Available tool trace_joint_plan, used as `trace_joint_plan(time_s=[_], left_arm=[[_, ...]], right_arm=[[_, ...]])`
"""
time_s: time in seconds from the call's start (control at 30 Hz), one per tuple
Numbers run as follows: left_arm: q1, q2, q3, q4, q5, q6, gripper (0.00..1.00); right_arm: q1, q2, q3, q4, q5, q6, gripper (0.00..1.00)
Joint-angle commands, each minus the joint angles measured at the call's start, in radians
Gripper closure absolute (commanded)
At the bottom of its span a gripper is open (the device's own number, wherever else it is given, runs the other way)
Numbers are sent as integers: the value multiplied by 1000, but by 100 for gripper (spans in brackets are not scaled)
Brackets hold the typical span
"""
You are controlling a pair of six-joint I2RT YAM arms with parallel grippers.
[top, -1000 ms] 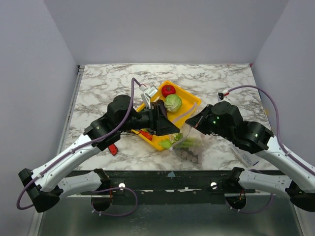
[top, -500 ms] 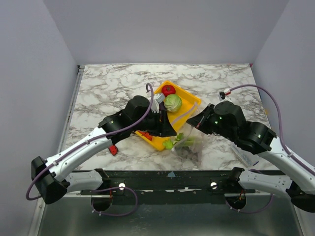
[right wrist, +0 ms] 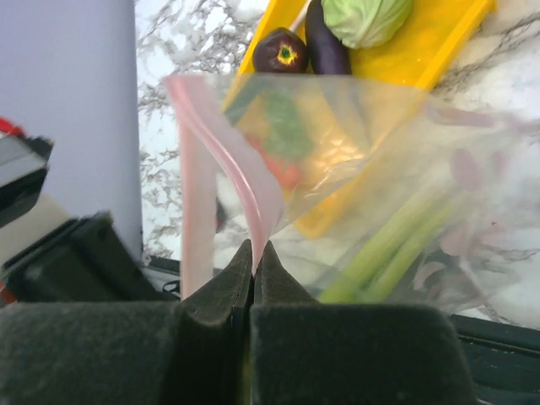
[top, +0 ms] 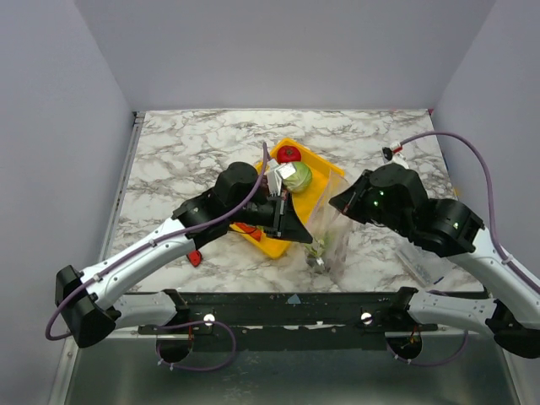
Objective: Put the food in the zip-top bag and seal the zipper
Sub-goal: Adjust the zipper food storage bag at the center of the board.
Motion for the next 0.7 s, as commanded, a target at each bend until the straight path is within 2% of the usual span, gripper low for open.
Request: trace_joint_plan(time_s=[0.0,0.07,0.13,0.17,0.27,0.37,0.43,0.57,0.67], left_arm=[[-35,-60,-16,322,234,-302,100],[-18,-49,-19,289,212,-281,100],[26,-1,17,107,139,-182,100],[44,24,29,65,140,-166,100],[31,64,66,100,201,-195,100],[-52,18,147,71,153,-197,100],[-71,-8,148,74,131,-212,100],[18,16,74,88,109,-202,100],[89,73,61,58,130,-176,100]], right_arm=[[-3,103,143,-155,115,-87,100],[-4,160,191,-228,161,-104,99],[-15,183,200,-244,192,-134,99],[-34,185,190,-232,182,-159,99],[-157,211,211,-228,13,-254,99],[-171,219,313,-281,-97,-271,100],[-172,205,338,-272,-138,-280,100],[-196,259,292,-236,-123,-347,99],[-366,287,181,-154,-245,-412,99]])
